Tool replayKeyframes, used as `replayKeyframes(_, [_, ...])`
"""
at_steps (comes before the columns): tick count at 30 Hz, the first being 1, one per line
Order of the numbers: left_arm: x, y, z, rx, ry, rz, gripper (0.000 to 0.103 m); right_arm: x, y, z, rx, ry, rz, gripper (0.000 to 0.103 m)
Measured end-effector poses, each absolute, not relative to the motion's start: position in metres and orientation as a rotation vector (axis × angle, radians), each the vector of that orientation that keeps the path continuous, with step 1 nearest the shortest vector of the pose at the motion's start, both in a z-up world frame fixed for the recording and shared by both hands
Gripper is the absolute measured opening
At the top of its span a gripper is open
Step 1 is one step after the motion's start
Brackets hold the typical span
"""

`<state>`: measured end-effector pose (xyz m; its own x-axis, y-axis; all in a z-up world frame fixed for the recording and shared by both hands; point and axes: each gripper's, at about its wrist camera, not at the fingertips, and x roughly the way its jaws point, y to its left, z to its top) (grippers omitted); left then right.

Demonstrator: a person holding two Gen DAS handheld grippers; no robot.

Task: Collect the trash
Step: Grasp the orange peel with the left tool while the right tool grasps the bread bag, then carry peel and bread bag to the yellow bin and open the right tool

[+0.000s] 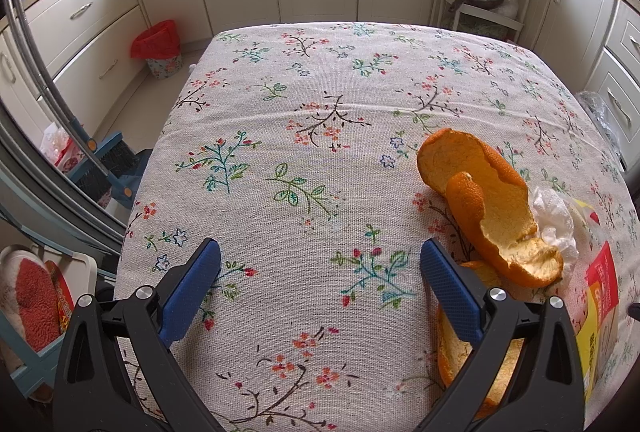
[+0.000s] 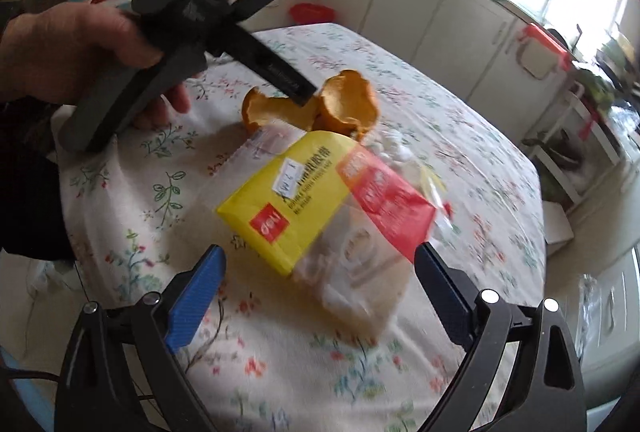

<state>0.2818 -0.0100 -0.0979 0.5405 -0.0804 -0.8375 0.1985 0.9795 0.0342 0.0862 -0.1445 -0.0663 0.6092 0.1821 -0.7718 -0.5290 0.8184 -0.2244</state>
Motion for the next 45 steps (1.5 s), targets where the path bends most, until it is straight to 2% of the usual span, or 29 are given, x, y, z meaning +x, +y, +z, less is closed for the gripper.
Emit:
replayKeyframes(2, [0.277, -0.007, -0.096, 0.142, 1.012, -0.227, 0.096, 0.092, -0.144, -0.068, -0.421, 0.808, 0.442, 0.091])
replayKeyframes(3, [0.276, -0.005, -0.095, 0.131, 1.023, -0.231, 0.096, 0.094, -0.145, -0.068, -0.402, 0.807, 0.445, 0.086])
replayKeyframes(4, [0.273, -0.003, -0.093, 0.114, 1.032, -0.242, 0.096, 0.099, -0.147, -0.068, -0.372, 0.811, 0.448, 0.071])
replayKeyframes(5, [0.268, 0.001, -0.089, 0.083, 1.031, -0.273, 0.096, 0.103, -0.15, -0.068, -0.338, 0.827, 0.461, 0.065])
replayKeyframes(7, [0.255, 0.008, -0.074, 0.048, 0.991, -0.315, 0.096, 0.107, -0.153, -0.067, -0.311, 0.838, 0.451, 0.035])
replayKeyframes(10, [0.24, 0.014, -0.054, -0.027, 0.947, -0.399, 0.096, 0.107, -0.157, -0.065, -0.294, 0.837, 0.444, 0.023])
replayKeyframes(13, [0.23, 0.009, -0.055, -0.106, 1.001, -0.464, 0.096, 0.104, -0.161, -0.061, -0.283, 0.822, 0.435, 0.015])
replayKeyframes(15, [0.224, 0.001, -0.058, -0.108, 1.019, -0.474, 0.095, 0.1, -0.163, -0.057, -0.274, 0.814, 0.427, 0.012])
replayKeyframes(18, [0.217, -0.01, -0.07, -0.126, 1.062, -0.477, 0.082, 0.096, -0.165, -0.053, -0.261, 0.808, 0.42, 0.01])
replayKeyframes(21, [0.216, -0.021, -0.083, -0.129, 1.091, -0.473, 0.06, 0.094, -0.172, -0.05, -0.247, 0.811, 0.415, 0.01])
replayKeyframes(23, [0.215, -0.025, -0.084, -0.094, 1.073, -0.466, 0.039, 0.091, -0.176, -0.047, -0.234, 0.805, 0.413, 0.009])
replayKeyframes(24, [0.215, -0.027, -0.085, -0.088, 1.077, -0.468, 0.023, 0.09, -0.178, -0.046, -0.231, 0.802, 0.41, 0.009])
replayKeyframes(25, [0.214, -0.029, -0.086, -0.08, 1.075, -0.462, 0.013, 0.091, -0.18, -0.045, -0.227, 0.801, 0.408, 0.008])
replayKeyframes(26, [0.214, -0.031, -0.086, -0.06, 1.068, -0.455, 0.009, 0.09, -0.182, -0.043, -0.22, 0.798, 0.405, 0.008])
replayKeyframes(29, [0.21, -0.034, -0.078, -0.015, 1.036, -0.456, 0.005, 0.091, -0.192, -0.037, -0.195, 0.785, 0.395, 0.007])
replayKeyframes(45, [0.156, -0.039, -0.019, 0.03, 0.781, -0.435, 0.005, 0.067, -0.234, 0.011, -0.092, 0.624, 0.36, 0.005])
